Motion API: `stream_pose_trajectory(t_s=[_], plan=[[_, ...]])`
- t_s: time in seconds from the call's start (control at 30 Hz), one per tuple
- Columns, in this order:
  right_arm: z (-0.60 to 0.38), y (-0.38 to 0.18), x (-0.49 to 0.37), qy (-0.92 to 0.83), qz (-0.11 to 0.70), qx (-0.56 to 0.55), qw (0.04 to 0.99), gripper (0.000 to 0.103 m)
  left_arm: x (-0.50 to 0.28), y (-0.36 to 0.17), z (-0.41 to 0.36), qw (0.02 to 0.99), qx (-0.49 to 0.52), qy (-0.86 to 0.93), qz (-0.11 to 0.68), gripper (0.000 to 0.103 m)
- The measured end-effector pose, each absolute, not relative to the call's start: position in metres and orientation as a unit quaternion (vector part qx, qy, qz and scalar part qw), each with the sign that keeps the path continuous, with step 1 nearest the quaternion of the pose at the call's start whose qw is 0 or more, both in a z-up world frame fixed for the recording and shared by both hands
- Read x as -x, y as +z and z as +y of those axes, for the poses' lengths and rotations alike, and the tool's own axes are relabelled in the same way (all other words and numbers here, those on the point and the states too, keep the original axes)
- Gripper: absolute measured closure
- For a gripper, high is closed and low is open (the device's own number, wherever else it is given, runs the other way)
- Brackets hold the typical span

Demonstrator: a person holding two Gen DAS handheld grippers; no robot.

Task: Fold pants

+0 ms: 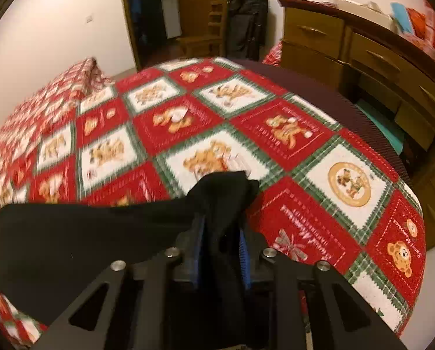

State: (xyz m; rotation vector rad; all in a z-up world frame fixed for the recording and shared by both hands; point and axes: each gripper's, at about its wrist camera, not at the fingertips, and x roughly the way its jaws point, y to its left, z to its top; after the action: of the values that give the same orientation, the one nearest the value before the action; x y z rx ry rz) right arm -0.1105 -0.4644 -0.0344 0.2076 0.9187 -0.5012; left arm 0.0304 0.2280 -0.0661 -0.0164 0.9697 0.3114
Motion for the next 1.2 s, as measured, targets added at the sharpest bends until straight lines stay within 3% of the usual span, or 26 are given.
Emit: stream_pose_trajectory(t_s=[0.07,0.13,0.3,0.43,0.5,0.57,0.6,0.87,1.2], plan=[[-0.464,-0.034,0.107,-0.259,0.449,-0.068,0.852,0.05,-0.033,-0.066,0.228,0.875,0.003,0.146,0.461,0.0],[-0.467,-0.034,0.11,-0.284,0.452,-0.044,0.844,0.042,-0.036,-0.069,0.228,0.878,-0.003,0.143,0.457,0.0],[-0.445,0.009,0.136,-0.363,0.365,-0.01,0.858,0.042,-0.039,-0.064,0.228,0.879,-0.013,0.137,0.456,0.0],[-0.363,0.043,0.114,-0.233,0.321,0.036,0.917,0.042,-0.021,-0.03,0.243,0.899,0.013,0.139,0.415,0.0],[-0.318,0.044,0.089,-0.133,0.326,0.044,0.935,0.042,-0.013,-0.017,0.252,0.904,0.025,0.143,0.403,0.0],[-0.271,0.034,0.067,-0.034,0.344,0.042,0.938,0.065,-0.004,-0.01,0.259,0.906,0.031,0.144,0.396,0.0],[-0.239,0.024,0.052,0.03,0.362,0.044,0.931,0.068,0.002,-0.009,0.26,0.908,0.029,0.141,0.394,0.0],[-0.057,-0.029,-0.023,0.262,0.393,0.087,0.877,0.069,0.012,-0.044,0.263,0.887,0.017,0.162,0.431,0.001],[-0.019,-0.083,-0.115,0.273,0.484,0.004,0.831,0.068,0.028,-0.029,0.312,0.888,0.049,0.2,0.411,0.001]])
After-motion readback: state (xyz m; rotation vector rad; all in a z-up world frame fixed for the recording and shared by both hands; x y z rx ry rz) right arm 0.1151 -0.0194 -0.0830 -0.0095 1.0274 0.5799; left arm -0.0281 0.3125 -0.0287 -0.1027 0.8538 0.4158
